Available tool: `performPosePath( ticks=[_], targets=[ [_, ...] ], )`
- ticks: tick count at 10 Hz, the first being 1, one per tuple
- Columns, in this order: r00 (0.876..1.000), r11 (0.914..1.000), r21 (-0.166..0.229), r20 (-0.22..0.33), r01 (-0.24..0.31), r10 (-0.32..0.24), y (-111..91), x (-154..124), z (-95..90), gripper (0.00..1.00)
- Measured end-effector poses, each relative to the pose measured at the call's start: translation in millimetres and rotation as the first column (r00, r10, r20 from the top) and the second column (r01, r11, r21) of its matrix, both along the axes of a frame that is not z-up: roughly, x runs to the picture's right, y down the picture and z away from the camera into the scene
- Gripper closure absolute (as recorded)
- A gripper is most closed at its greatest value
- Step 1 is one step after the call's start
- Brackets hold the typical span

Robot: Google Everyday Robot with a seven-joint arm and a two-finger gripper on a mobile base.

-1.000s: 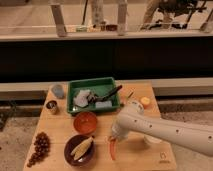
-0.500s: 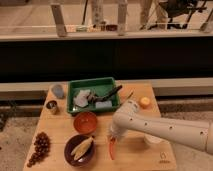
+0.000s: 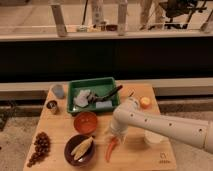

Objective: Place pepper in table surface

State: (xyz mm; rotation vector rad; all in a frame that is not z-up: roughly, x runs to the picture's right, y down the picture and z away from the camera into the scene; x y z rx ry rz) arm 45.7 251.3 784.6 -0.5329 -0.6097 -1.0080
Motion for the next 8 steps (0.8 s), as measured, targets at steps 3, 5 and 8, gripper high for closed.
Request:
performPosePath(
  ticks=[3,5,8],
  targets=[
    [0.999,0.9992,-0.029,-0.045,-0.026,0.025,-7.8,-0.1,0.7,0.2],
    [0.998,0.9987,-0.04,-0.058,-0.031,0.029,-9.8,-0.4,0.7,0.2],
    [0.998,0.9987,-0.04,-0.058,-0.031,0.028,-10.0,-0.3,0.6,0.2]
  ],
)
